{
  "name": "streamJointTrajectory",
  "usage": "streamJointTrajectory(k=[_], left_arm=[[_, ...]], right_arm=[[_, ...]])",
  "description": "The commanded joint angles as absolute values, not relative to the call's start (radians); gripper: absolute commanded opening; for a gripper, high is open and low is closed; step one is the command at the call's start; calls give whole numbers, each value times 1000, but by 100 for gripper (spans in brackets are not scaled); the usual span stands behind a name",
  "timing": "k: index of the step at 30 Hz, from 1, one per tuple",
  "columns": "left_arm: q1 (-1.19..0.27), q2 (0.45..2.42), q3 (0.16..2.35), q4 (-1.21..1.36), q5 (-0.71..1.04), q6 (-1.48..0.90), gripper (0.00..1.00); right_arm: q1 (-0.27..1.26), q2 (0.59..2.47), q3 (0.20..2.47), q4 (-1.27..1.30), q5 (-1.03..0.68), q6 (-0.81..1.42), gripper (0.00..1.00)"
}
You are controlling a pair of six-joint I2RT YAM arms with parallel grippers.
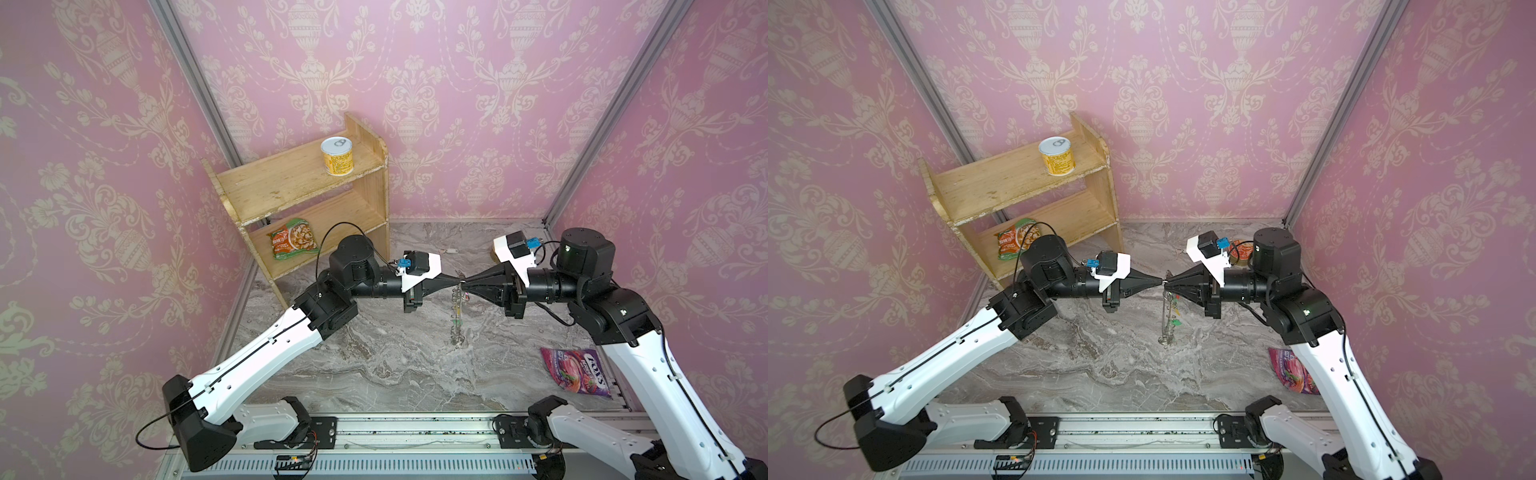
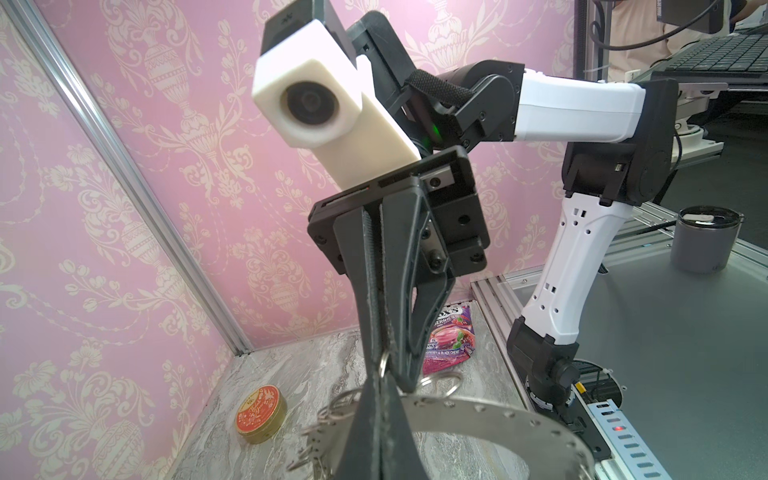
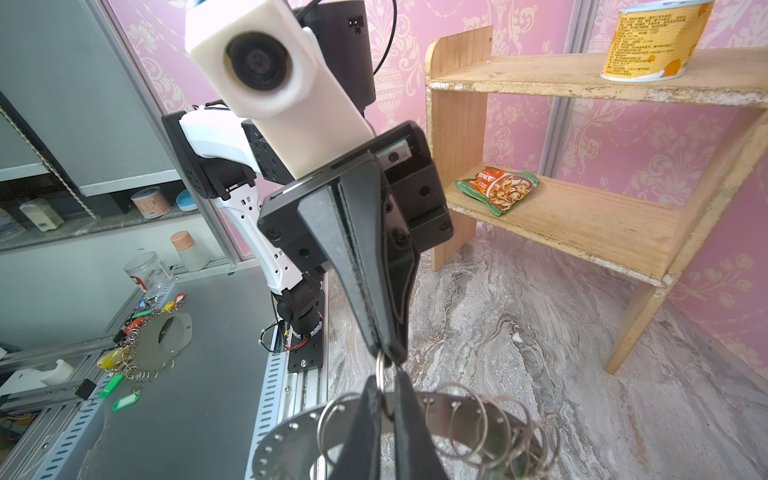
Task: Put the keys on the keyring
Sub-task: 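Close the right gripper on the plate's rim beside the left gripper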
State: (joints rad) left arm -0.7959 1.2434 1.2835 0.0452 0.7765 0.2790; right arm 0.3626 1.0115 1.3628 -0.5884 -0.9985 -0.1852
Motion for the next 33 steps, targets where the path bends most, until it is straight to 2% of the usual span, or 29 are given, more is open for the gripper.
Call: streamJointTrajectory(k=[1, 7, 16, 17, 21, 24, 28, 33], left_arm=[[-804, 1216, 1282, 88, 803, 278, 0], [-804, 1216, 1284, 81, 802, 279, 0], [-804, 1208, 1270, 117, 773, 246, 0], [-805, 1203, 1262, 134, 758, 229, 2], [-804, 1185, 1227, 191, 714, 173, 21], [-804, 1181, 1209, 223, 694, 124, 29], [-805, 1181, 1185, 296, 692, 44, 34], [-805, 1201, 1186, 327, 720, -9, 33]], right_arm=[[373, 1012, 1396, -583, -1006, -181, 7], [375, 1008, 1397, -583, -1002, -180, 0], [379, 983, 1370, -525, -964, -143, 0], [379, 974, 1357, -497, -954, -127, 0], [379, 933, 1297, -375, -922, -56, 0], [378, 910, 1258, -284, -914, -2, 0], [379, 890, 1230, -215, -910, 44, 0], [379, 866, 1210, -162, -902, 79, 0]])
